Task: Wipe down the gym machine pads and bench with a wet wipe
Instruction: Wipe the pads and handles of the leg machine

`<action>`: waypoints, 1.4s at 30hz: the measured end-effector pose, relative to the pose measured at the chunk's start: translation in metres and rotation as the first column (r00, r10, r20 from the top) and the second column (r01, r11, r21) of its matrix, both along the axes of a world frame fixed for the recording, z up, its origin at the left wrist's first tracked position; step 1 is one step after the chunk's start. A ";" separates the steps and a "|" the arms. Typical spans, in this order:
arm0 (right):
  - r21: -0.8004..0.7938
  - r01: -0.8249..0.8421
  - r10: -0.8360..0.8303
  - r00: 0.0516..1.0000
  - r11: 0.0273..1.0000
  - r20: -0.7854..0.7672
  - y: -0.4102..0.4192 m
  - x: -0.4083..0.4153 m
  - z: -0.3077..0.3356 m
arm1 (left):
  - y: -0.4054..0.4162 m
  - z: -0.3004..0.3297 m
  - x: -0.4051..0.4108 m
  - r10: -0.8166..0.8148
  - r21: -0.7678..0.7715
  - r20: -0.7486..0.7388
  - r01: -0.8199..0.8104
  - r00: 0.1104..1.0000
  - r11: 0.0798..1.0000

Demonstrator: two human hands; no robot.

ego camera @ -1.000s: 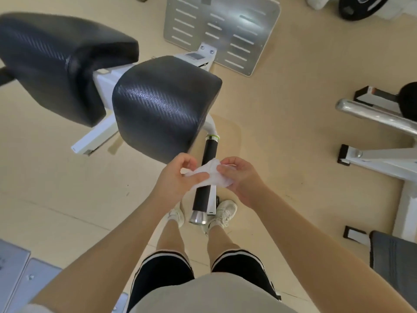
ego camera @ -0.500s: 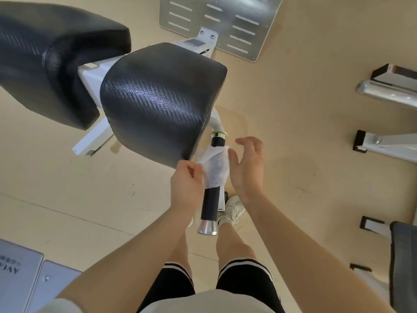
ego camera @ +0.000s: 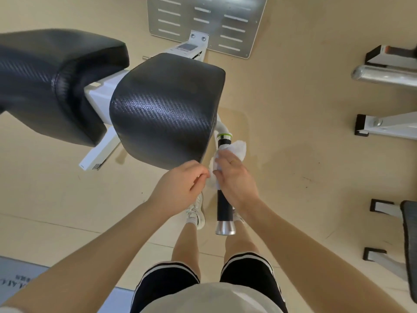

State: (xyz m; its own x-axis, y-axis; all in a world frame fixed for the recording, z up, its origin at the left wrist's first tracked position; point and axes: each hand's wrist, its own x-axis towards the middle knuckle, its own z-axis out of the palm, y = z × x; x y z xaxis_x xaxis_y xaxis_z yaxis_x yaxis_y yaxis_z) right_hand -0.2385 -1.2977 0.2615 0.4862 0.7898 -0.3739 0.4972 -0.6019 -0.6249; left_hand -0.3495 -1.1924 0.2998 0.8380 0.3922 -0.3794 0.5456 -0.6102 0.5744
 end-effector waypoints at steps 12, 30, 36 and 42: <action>-0.123 0.104 -0.113 0.991 0.987 -0.073 -0.009 -0.006 0.015 | -0.008 -0.011 0.005 0.109 -0.293 -0.189 -0.162 0.976 0.942; -0.036 0.473 -0.465 0.845 0.880 -0.264 0.007 0.021 0.000 | -0.031 -0.020 0.023 0.290 -0.519 -0.152 -0.326 0.945 0.790; -0.017 0.438 -0.430 0.874 0.899 -0.226 -0.011 0.015 -0.003 | -0.029 -0.021 0.019 0.397 -0.556 -0.292 -0.492 0.870 0.670; -0.051 -0.017 0.005 0.973 0.999 -0.231 -0.025 0.034 0.007 | -0.029 -0.018 0.022 0.465 -0.608 -0.352 -0.576 0.812 0.546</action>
State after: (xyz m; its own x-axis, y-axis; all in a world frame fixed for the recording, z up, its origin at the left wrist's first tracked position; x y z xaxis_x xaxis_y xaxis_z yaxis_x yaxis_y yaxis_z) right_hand -0.2050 -1.3225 0.2682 0.3736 0.7708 -0.5160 0.3503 -0.6323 -0.6910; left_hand -0.3275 -1.2212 0.2822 0.4889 0.3398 -0.8035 0.7427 0.3209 0.5877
